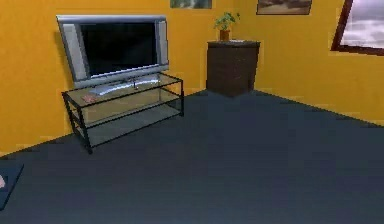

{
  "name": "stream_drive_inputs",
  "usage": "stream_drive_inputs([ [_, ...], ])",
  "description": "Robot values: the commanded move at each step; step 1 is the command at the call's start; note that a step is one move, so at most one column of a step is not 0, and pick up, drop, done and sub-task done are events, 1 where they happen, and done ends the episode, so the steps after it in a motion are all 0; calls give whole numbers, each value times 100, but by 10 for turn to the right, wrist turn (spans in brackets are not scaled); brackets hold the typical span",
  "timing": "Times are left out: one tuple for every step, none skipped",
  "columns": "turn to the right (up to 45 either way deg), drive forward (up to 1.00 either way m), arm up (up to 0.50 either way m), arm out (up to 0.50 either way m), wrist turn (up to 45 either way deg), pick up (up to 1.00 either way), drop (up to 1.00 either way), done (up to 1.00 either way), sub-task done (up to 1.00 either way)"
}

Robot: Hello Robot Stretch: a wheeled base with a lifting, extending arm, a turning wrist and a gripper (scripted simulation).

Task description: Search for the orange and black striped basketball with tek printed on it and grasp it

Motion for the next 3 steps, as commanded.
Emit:
stream_drive_inputs([
  [-270,0,0,0,0,0,0,0,0],
  [0,60,0,0,0,0,0,0,0],
  [-450,0,0,0,0,0,0,0,0],
])
